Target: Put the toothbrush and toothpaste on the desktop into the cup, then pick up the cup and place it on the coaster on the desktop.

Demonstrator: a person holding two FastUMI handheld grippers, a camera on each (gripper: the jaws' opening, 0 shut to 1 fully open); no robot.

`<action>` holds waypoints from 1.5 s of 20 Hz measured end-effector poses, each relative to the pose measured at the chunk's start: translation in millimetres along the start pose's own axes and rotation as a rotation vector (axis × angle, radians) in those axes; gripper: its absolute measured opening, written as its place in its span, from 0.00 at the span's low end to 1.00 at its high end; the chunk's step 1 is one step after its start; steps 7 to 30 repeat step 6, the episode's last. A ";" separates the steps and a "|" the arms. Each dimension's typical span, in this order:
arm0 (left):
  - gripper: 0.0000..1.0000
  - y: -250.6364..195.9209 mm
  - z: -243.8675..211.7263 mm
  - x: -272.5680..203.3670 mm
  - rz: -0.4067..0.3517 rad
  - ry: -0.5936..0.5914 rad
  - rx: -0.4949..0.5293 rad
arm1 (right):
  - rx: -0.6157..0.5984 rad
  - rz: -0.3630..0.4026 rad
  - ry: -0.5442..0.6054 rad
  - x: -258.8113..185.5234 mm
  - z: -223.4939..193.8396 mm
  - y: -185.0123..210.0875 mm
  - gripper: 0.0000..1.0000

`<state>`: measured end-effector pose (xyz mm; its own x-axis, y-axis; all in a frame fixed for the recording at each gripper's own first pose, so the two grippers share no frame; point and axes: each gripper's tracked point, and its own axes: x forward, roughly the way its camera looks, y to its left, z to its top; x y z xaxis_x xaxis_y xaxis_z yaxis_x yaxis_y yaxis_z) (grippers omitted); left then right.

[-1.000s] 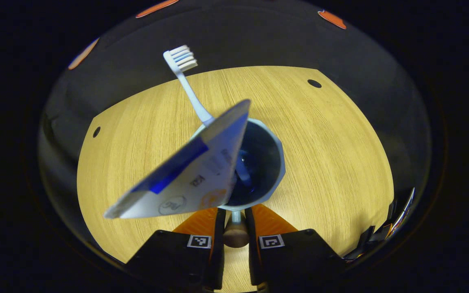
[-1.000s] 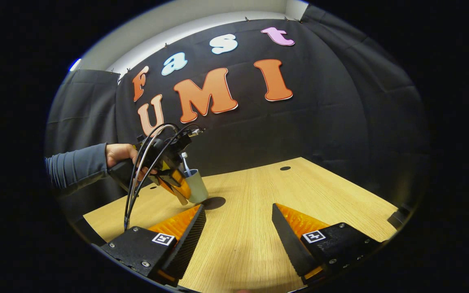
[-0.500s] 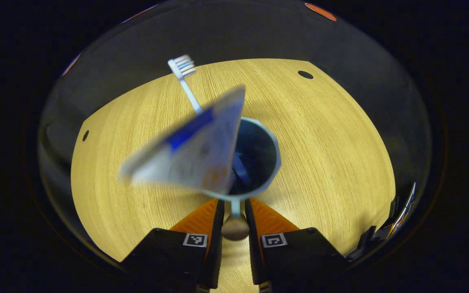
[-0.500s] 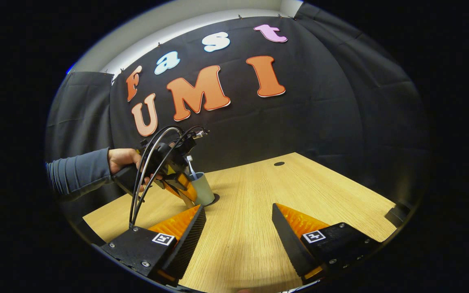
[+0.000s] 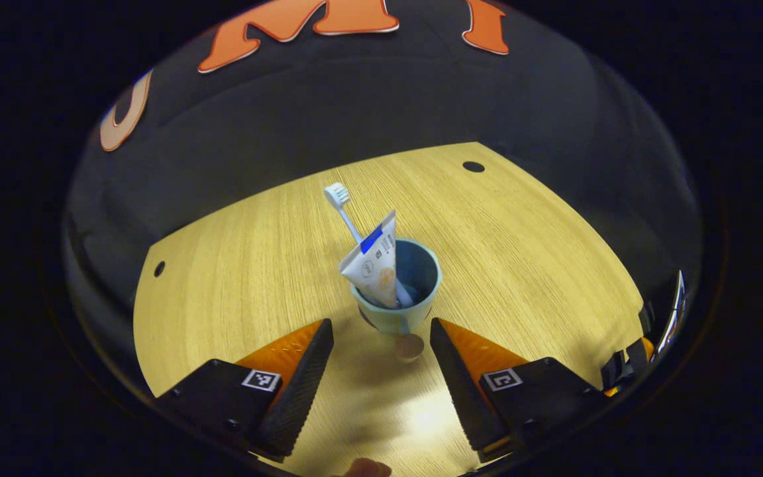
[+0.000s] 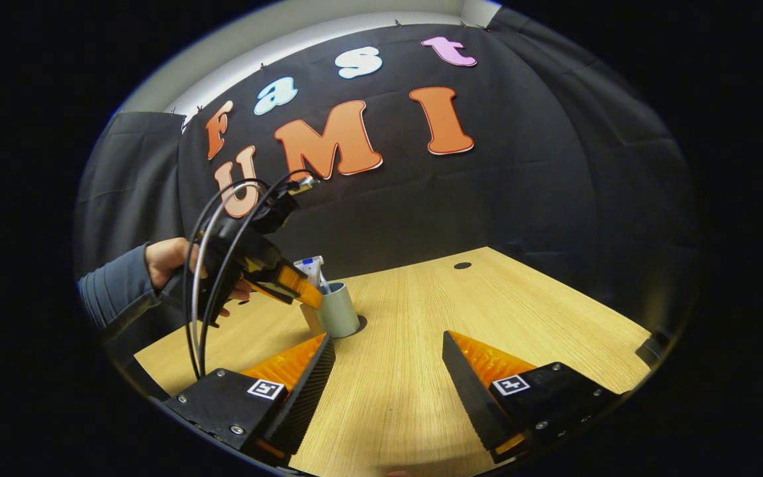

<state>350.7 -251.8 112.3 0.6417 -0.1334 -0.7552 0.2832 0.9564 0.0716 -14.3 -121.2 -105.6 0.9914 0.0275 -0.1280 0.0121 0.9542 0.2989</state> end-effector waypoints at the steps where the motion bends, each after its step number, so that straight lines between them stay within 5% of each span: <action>1: 0.99 0.3 -2.2 -10.0 -0.007 -0.039 0.001 | -0.007 -0.010 -0.010 2.4 3.7 2.9 0.98; 6: 1.00 4.8 -14.9 -46.1 0.022 -0.225 -0.008 | -0.023 0.008 -0.038 9.1 22.4 35.6 0.98; 30: 1.00 4.8 -14.9 -46.1 0.022 -0.225 -0.008 | -0.023 0.008 -0.038 9.1 22.4 35.6 0.98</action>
